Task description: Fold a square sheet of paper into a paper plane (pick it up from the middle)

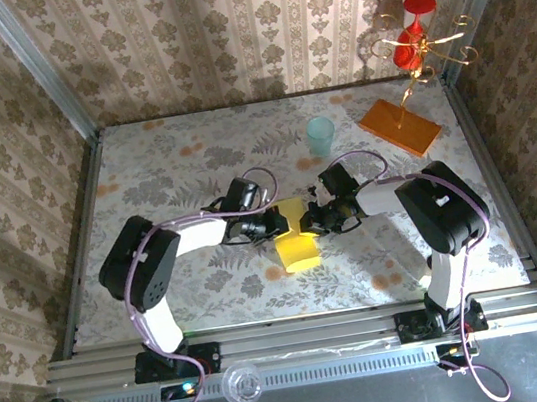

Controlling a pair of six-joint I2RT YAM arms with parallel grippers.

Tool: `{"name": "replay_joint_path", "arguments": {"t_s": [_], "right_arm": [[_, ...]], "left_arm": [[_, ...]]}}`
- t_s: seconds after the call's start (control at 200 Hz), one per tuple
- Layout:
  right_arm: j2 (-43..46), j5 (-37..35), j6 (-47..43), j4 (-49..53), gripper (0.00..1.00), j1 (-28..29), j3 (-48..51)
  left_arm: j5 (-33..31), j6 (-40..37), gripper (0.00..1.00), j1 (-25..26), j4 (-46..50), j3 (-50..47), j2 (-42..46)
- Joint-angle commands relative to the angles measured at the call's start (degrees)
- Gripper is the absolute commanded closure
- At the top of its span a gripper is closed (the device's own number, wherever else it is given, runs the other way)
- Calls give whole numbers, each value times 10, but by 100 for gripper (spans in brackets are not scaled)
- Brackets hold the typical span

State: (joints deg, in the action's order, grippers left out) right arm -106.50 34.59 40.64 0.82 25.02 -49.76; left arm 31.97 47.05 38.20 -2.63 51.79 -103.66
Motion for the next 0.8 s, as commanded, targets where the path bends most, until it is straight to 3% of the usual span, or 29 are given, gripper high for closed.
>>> {"name": "replay_joint_path", "arguments": {"t_s": [0.0,0.13,0.47,0.625,0.79], "right_arm": [[-66,-168,-4,108,93,-6,45],[-67,-168,-2,103,93,-9,49],[-70,-171,-4,103,93,-12,50],[-70,-171,-3,103,93,-12,50],[-75,-170,-6,104,94,-12,47]], "left_arm": [[27,17,100,-14,-21,5,-27],[45,29,100,-36,-51,-22,-44],[27,-60,100,-148,54,-51,17],[38,-37,100,-125,46,-26,65],[35,4,100,-51,12,10,39]]}}
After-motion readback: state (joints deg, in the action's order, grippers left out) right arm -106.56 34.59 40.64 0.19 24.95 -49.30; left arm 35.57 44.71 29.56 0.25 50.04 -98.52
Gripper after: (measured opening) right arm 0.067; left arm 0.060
